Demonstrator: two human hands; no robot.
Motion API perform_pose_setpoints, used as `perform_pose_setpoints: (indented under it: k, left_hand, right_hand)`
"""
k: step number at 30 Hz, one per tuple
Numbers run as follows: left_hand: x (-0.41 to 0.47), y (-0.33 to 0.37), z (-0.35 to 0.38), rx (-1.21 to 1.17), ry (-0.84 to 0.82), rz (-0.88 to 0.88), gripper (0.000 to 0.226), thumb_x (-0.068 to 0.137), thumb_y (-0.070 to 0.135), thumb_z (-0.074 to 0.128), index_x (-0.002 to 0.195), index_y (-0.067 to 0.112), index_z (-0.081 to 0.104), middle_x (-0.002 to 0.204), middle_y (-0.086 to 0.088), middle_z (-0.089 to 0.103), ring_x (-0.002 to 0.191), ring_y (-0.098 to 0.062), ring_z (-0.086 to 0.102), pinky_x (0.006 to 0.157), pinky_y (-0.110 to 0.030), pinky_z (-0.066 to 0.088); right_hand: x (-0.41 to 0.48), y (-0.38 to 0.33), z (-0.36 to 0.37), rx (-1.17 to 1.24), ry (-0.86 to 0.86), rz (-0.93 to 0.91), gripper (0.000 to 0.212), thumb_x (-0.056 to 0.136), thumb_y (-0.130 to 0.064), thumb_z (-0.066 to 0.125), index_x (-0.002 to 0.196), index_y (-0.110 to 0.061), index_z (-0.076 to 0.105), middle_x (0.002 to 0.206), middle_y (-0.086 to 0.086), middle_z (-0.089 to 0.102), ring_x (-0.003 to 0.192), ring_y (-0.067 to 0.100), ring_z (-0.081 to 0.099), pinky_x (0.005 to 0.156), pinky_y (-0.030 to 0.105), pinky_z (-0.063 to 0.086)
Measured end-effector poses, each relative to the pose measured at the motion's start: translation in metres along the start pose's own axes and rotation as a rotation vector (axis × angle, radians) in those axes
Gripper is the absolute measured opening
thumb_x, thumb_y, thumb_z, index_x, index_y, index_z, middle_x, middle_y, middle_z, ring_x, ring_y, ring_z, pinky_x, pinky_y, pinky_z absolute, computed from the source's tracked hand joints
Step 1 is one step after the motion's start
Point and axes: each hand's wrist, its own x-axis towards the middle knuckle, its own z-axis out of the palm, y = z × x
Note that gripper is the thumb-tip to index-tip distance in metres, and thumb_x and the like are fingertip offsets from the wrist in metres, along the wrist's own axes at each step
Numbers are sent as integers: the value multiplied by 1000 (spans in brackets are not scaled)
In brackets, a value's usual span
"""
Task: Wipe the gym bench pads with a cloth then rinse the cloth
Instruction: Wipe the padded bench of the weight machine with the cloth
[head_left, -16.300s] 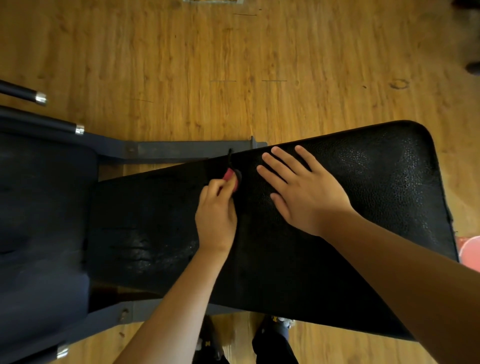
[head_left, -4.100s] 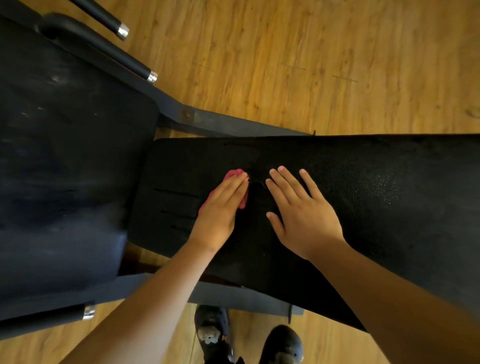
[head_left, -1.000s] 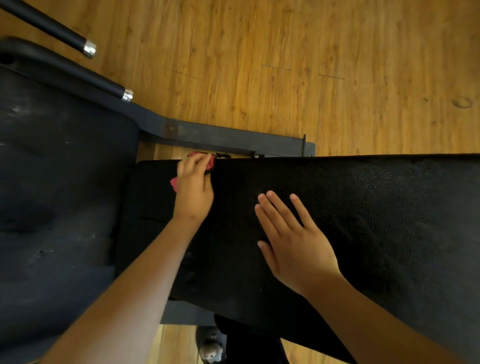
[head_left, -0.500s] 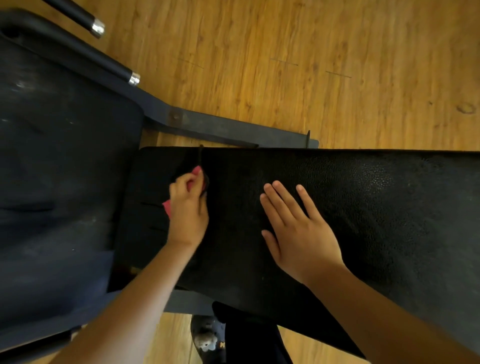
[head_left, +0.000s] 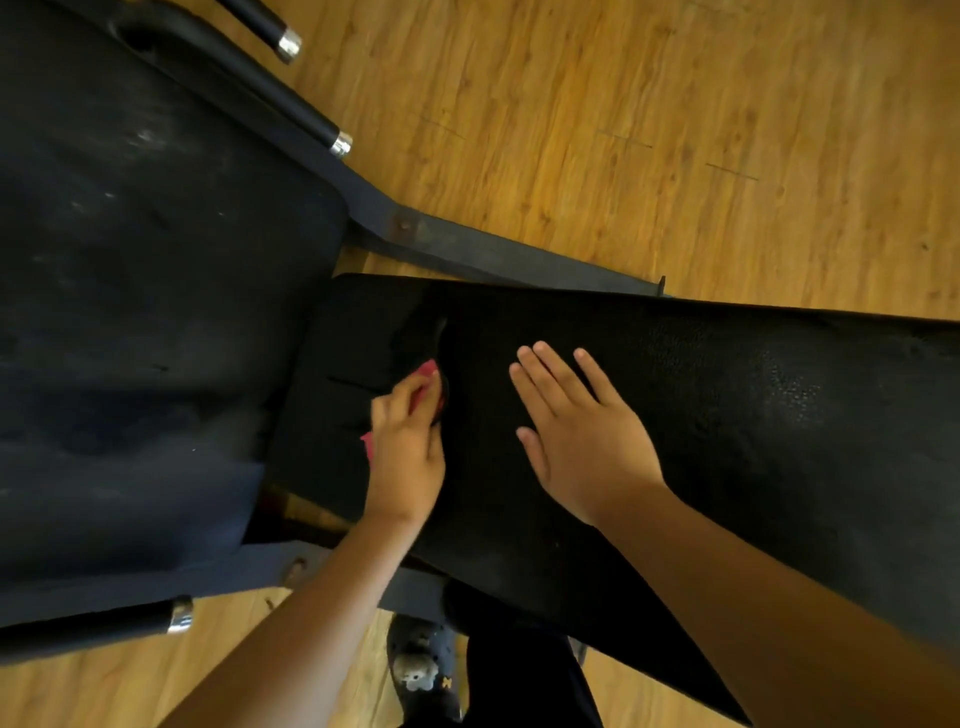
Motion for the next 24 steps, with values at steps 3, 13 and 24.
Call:
perform_pose_setpoints:
  k: [3, 13, 24]
  left_hand:
    - [-26, 8, 1, -10, -70, 166, 53, 92, 4, 55, 142, 15, 46, 143, 1, 44, 119, -14, 37, 105, -22, 34]
    - [-51, -9, 3, -24, 43, 49, 52, 88, -1, 52, 138, 13, 51, 137, 0, 49, 114, -16, 39, 103, -21, 33]
    - [-51, -59, -5, -30, 159, -258, 59, 90, -5, 53, 144, 16, 44, 137, -6, 48, 117, -26, 40, 103, -36, 41]
  right_hand:
    - [-3, -2, 1, -9, -4, 10, 61, 100, -44, 11, 145, -14, -18, 157, 4, -19, 144, 18, -21, 118, 42, -14]
    - [-2, -4, -1, -10, -14, 10, 61, 100, -42, 12, 152, -14, -5, 161, 3, -8, 147, 17, -14, 120, 41, -7]
    - [-2, -6, 6, -37, 31, 37, 61, 98, -42, 21, 152, -13, 15, 160, 4, 11, 148, 17, 3, 120, 41, 0]
